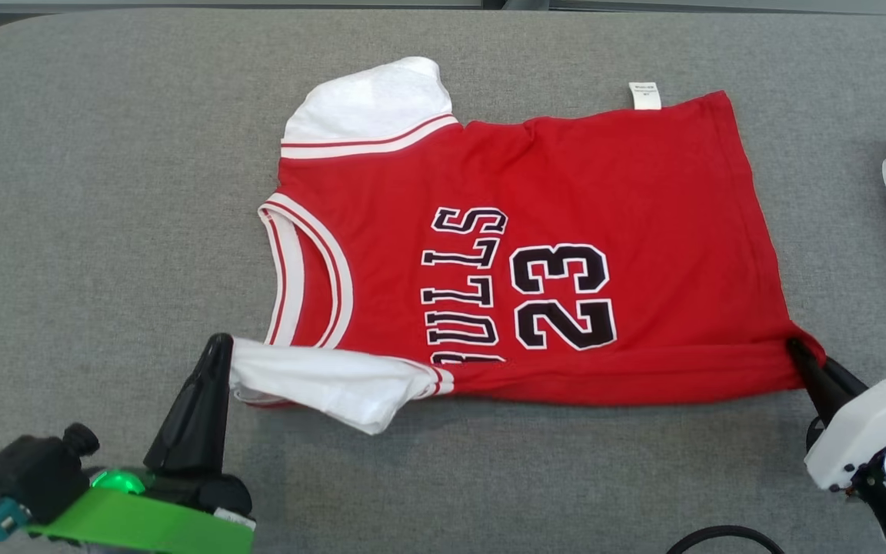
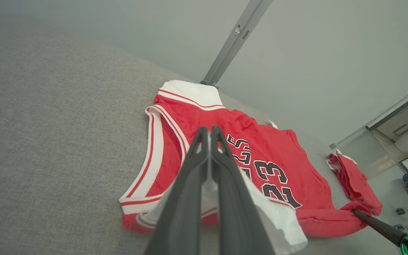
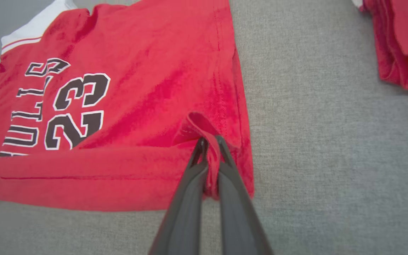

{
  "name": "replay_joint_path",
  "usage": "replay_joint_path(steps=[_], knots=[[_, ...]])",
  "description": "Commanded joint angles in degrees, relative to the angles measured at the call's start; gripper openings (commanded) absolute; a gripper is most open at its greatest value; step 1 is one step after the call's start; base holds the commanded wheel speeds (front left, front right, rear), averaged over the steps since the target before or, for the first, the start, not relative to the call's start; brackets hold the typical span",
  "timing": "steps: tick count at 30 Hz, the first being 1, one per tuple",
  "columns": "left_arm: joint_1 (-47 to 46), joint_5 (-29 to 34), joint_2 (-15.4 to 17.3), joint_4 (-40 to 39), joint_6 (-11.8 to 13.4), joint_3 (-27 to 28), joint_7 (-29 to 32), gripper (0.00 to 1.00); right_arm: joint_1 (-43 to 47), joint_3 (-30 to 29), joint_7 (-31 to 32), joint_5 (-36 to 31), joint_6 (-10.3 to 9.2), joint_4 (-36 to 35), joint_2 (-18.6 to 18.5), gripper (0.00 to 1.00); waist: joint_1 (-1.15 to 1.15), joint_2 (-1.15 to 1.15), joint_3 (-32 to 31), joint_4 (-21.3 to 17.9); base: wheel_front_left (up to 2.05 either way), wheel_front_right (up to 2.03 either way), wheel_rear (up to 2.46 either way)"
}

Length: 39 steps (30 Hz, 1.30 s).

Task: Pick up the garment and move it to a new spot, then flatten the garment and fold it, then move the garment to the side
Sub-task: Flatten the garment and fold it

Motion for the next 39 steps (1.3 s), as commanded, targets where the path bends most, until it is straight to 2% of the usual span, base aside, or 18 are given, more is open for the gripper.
replay_joint_path(steps=[1,8,14,20,28,29,30,31,35,39], knots=[[-3.07,-0.26,1.08,-0.70,0.80,0.18,1.87,0.00,-1.56,-0.77,2.51,0.22,-0.08,-1.67,-0.44,0.00,0.00,0.00,0.43,-0.27,0.00,0.00,0.00],[-11.73,0.73,2.23,3.80,1.40,-1.66,7.11,0.00,-5.24,-2.64,7.86,-1.10,-0.08,-2.25,-0.74,0.00,0.00,0.00,0.88,0.07,0.00,0.00,0.00],[-20.72,1.37,1.88,14.48,0.55,-4.43,10.30,0.00,-10.14,-2.18,10.06,-2.94,-0.08,1.61,-0.15,0.00,0.00,0.00,1.14,0.17,0.00,0.00,0.00],[-26.71,2.65,1.36,24.45,-0.68,-6.68,10.49,0.00,-14.10,-0.08,10.02,-4.73,-0.08,6.86,0.02,0.00,0.00,0.00,0.84,0.20,0.00,0.00,0.00],[-31.35,2.02,0.11,33.29,-2.12,-8.99,9.18,0.00,-16.88,1.36,7.58,-6.94,-0.08,12.95,-0.62,0.00,0.00,0.00,0.57,0.32,0.00,0.00,0.00],[-31.80,1.98,-0.13,34.11,-2.20,-9.10,8.88,0.18,-17.12,1.27,6.69,-7.51,-0.08,13.18,-0.60,0.39,0.00,0.00,0.61,0.28,0.00,0.00,0.00],[-32.10,1.88,-0.45,35.09,-1.84,-8.98,8.77,0.51,-17.23,1.33,5.91,-7.90,-0.08,13.51,-0.56,1.00,0.00,0.00,0.60,0.27,0.00,0.00,0.00],[-32.49,2.16,-0.51,35.85,-1.59,-9.04,8.65,1.00,-17.37,1.01,5.17,-8.16,-0.08,13.90,-0.35,1.00,0.00,0.00,0.60,0.19,0.00,0.00,0.00],[-32.69,2.99,-0.04,37.57,-0.75,-8.16,6.43,1.00,-17.61,0.71,1.02,-9.66,-0.08,12.89,-0.38,1.00,0.00,0.00,0.47,-0.28,0.00,0.00,0.00],[-28.03,3.84,0.78,34.79,1.80,-5.80,0.98,1.00,-14.88,0.14,-4.03,-12.07,-0.08,9.34,-0.65,1.00,0.00,0.00,-0.50,-1.06,0.00,0.00,0.00]])
